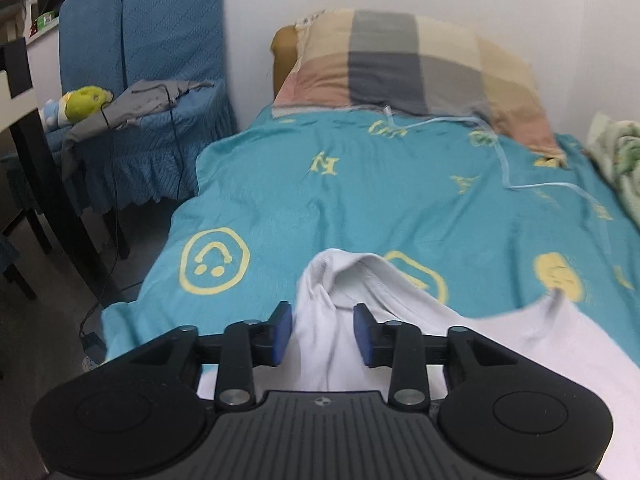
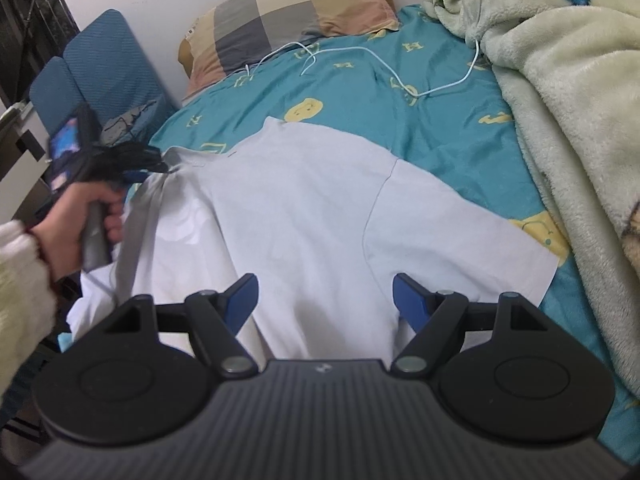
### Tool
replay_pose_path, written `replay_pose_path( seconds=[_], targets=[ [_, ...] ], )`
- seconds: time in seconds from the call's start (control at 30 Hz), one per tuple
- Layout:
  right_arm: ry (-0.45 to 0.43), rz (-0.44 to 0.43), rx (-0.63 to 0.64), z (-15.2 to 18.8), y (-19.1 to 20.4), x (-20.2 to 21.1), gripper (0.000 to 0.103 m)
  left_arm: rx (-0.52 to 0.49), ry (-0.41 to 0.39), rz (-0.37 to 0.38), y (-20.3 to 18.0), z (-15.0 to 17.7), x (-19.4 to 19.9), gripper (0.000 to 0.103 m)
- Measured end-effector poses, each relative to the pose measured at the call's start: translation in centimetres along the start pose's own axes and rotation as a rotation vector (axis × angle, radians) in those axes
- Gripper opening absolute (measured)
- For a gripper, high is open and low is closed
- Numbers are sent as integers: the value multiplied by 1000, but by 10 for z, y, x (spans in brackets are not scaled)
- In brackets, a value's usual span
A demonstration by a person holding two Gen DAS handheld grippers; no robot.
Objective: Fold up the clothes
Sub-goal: 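Release the hem with the left tool and smooth the shirt flat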
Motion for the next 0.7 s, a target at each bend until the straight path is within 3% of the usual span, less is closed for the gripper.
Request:
replay_pose_path(
  seconds=[0.2, 0.5, 0.7],
  targets=[
    [-32, 20, 37, -2, -2, 13, 76, -41, -62, 43, -8, 30, 112, 47],
    [-70, 56, 92, -4, -5, 32, 76, -51, -117, 133, -40, 104, 262, 59],
    [-59, 83, 137, 0, -6, 38, 75, -115, -123, 176, -68, 164, 311, 70]
  ],
)
Point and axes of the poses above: each gripper's, at about its wrist camera, not at the fingertips, and x roughly against the way its jaws point, y to its left, z to its underside, the point moved 3 cm from there along -x, roughly the way its jaws point, and after that the axes turned 3 degrees about -x, right-handed, at the moved point
